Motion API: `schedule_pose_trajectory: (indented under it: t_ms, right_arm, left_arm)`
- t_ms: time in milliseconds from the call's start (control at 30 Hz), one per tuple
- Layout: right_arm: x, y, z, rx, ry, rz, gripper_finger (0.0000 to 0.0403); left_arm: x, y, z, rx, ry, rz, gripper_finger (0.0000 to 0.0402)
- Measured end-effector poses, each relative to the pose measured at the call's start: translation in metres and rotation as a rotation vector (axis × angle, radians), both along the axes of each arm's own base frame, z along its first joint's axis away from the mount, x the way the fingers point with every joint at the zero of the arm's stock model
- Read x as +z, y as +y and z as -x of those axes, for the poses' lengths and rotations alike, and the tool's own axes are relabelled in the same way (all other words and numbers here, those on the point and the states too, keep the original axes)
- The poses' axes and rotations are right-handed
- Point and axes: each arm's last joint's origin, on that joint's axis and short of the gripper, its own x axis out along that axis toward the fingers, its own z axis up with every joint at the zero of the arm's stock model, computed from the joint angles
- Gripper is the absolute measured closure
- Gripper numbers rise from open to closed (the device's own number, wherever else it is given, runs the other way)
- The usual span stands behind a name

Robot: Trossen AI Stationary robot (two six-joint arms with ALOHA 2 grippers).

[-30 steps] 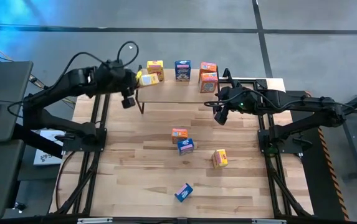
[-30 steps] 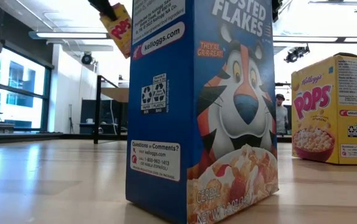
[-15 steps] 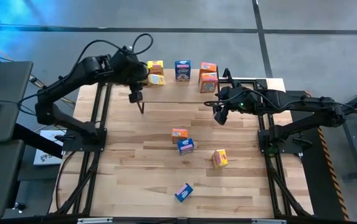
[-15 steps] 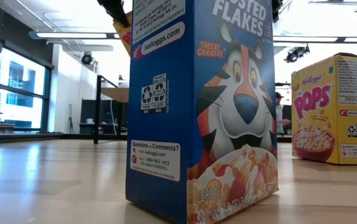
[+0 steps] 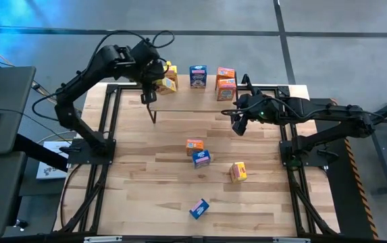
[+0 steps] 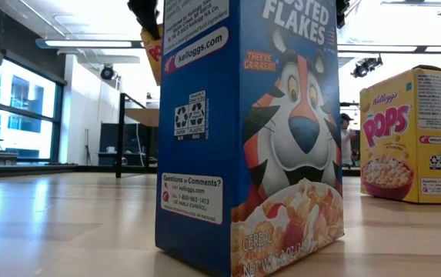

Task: Stack cereal on shelf
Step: Put the left yellow cereal box on the shelf aligned with the other yellow cereal box

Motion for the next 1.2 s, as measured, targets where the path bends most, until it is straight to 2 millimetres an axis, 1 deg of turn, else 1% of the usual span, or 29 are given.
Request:
schedule_pose_trajectory:
  t_ms: [100,333,667,1200]
  right_arm:
    - [0.000,0.000,0.000,0.001,0.000,0.000,0.0185]
    - [0.000,0.000,0.000,0.001,0.001,0.000,0.0185]
    - [0.000,0.000,0.000,0.004,0.003,0.003,0.0185]
    - [0.000,0.000,0.000,0.006,0.004,0.005,0.0185]
  left_arm:
    - [-0.003,0.006,-0.007,-0.009,0.012,0.031,0.0268]
    - [-0.013,0.016,-0.011,-0.016,0.079,0.063,0.0268]
    - [-0.027,0.033,-0.018,-0.019,0.121,0.088,0.0268]
    - [-0.046,0.045,-0.034,-0.061,0.172,0.111,0.0268]
